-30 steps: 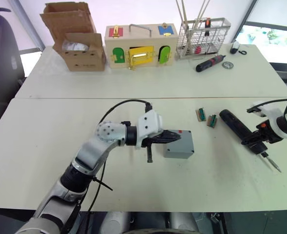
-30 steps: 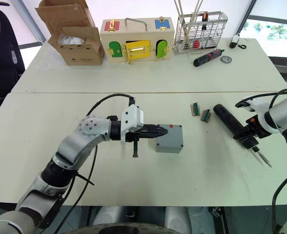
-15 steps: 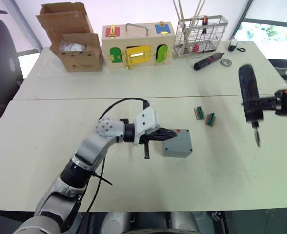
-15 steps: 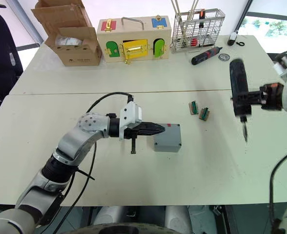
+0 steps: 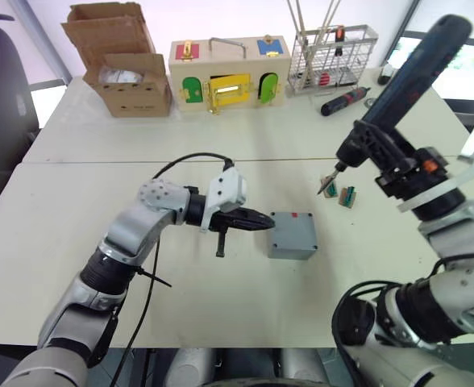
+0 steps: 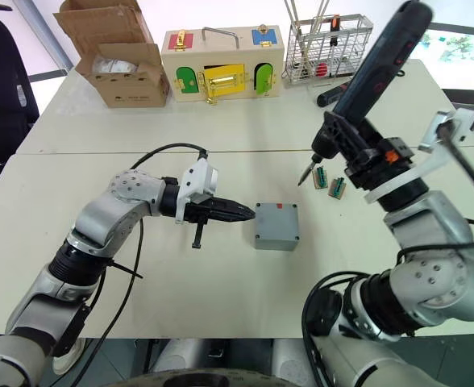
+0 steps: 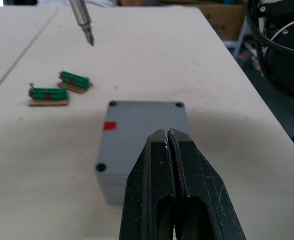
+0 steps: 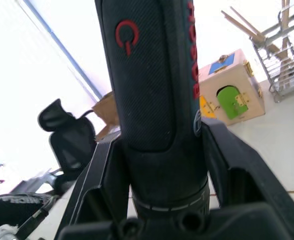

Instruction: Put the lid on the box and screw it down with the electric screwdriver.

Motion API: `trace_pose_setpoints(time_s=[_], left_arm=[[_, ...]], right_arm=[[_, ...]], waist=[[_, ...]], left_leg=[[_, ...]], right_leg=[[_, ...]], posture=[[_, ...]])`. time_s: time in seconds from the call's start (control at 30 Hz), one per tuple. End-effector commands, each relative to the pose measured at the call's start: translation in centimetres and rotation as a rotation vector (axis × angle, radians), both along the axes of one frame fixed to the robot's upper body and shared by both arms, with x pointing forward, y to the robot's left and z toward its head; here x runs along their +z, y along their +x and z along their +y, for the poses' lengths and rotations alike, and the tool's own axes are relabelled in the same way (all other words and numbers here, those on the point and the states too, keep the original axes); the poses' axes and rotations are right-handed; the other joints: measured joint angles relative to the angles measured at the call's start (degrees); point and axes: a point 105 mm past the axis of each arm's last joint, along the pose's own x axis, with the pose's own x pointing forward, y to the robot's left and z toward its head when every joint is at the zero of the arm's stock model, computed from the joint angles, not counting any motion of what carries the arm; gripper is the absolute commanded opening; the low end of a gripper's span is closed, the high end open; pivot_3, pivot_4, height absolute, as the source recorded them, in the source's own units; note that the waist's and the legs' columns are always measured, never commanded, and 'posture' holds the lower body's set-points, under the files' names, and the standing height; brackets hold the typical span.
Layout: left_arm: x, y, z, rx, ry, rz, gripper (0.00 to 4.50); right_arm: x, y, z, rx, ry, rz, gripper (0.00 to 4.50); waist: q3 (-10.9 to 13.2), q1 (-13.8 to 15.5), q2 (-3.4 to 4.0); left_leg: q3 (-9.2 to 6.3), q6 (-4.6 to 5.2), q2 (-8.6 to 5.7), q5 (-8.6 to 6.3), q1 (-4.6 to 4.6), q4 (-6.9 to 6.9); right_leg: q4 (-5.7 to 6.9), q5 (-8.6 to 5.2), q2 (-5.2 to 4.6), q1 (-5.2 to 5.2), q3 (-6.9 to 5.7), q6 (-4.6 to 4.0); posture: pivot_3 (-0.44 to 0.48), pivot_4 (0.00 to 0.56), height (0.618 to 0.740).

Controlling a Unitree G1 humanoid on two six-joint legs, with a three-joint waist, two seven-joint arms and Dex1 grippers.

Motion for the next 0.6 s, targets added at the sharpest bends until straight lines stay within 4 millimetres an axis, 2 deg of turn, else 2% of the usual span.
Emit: trace_pose_setpoints(time_s=[0.03,0.2,0.33,0.6], left_arm=[[0.4,0.3,-1.0,-0.019,-0.011,-0.054,0.0],[-0.8,0.9,-2.3,0.008,-0.035,-0.044,0.0],[-2.0,1.0,-2.5,0.03,-0.021,-0.034,0.0],[-2.5,0.9,-2.2,0.042,-0.002,-0.03,0.0]], right_arm=[[1.2,-0.9,0.4,-0.057,-0.068,-0.126,1.78],[-0.4,-1.1,1.2,-0.067,-0.15,-0.121,1.78],[-1.5,-1.1,1.7,-0.051,-0.171,-0.102,1.78],[-1.5,-0.7,2.7,-0.024,-0.157,-0.118,1.78]], waist=[[0.0,-0.56,0.0],[0.0,-1.83,0.0],[0.0,-2.28,0.0],[0.0,-1.97,-0.01]], left_leg=[[-0.01,0.0,0.0,0.0,0.0,-0.03],[0.01,0.01,0.02,-0.01,0.09,-0.18],[0.0,0.01,0.08,-0.01,0.16,-0.18],[0.03,0.01,0.12,-0.01,0.33,-0.16]], right_leg=[[0.0,0.0,0.0,0.01,0.0,0.0],[0.0,0.0,0.01,0.01,0.0,0.01],[-0.01,0.0,0.05,0.03,0.0,0.01],[-0.07,-0.01,0.07,0.15,0.02,0.01]], posture=[[0.0,0.15,0.737],[0.0,0.15,0.737],[0.0,0.15,0.737],[0.0,0.15,0.737]])
